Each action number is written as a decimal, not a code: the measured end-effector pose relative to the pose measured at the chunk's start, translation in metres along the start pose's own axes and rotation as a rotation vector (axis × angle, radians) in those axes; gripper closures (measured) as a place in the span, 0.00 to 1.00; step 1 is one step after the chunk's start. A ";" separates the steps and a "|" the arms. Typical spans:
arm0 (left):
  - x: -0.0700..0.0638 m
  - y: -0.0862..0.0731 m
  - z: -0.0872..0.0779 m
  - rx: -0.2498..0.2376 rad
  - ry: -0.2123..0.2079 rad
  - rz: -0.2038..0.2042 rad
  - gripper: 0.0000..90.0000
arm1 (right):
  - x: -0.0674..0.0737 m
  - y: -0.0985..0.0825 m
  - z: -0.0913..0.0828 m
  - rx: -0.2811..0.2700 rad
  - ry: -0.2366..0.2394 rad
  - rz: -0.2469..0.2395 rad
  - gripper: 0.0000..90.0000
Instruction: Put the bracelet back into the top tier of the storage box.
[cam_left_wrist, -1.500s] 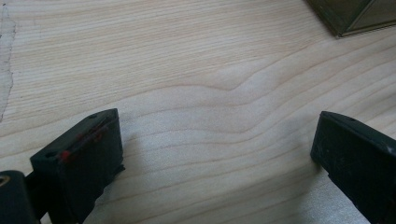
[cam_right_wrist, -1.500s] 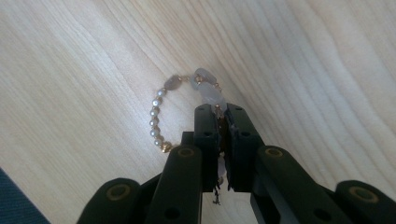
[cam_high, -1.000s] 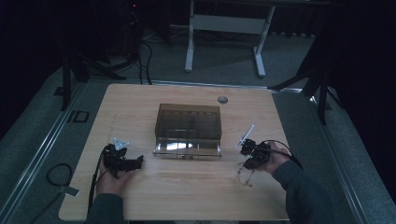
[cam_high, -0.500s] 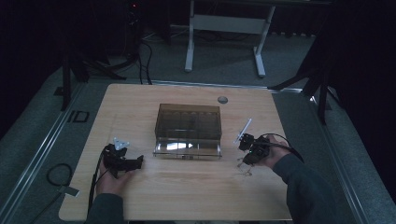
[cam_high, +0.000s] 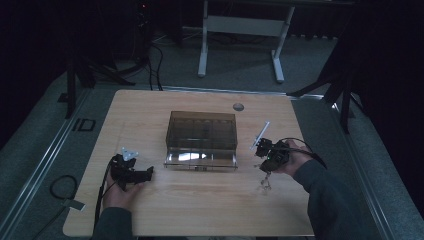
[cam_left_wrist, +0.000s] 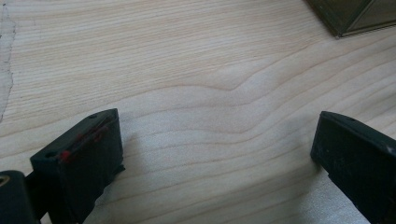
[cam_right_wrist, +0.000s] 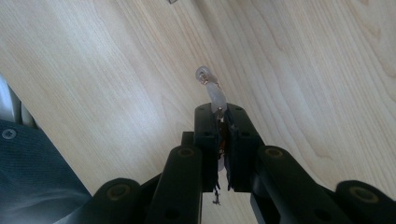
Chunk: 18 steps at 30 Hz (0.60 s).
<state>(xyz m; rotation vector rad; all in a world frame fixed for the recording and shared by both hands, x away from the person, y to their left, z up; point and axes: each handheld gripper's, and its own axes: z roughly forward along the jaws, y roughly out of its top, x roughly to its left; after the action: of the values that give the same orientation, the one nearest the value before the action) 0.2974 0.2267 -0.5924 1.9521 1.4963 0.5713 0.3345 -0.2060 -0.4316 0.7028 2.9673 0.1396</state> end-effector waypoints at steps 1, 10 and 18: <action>0.000 0.000 0.000 0.000 0.000 0.000 0.03 | 0.000 0.001 -0.001 -0.001 -0.001 -0.002 0.94; 0.000 0.000 0.000 0.002 -0.001 0.000 0.03 | -0.001 0.008 -0.015 -0.020 -0.015 -0.015 0.94; 0.000 0.000 0.000 0.004 -0.001 0.002 0.02 | 0.000 0.016 -0.029 -0.022 -0.029 -0.036 0.94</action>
<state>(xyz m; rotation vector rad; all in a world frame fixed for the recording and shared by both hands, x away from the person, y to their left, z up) 0.2973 0.2269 -0.5921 1.9571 1.4960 0.5687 0.3380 -0.1936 -0.4016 0.6432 2.9442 0.1584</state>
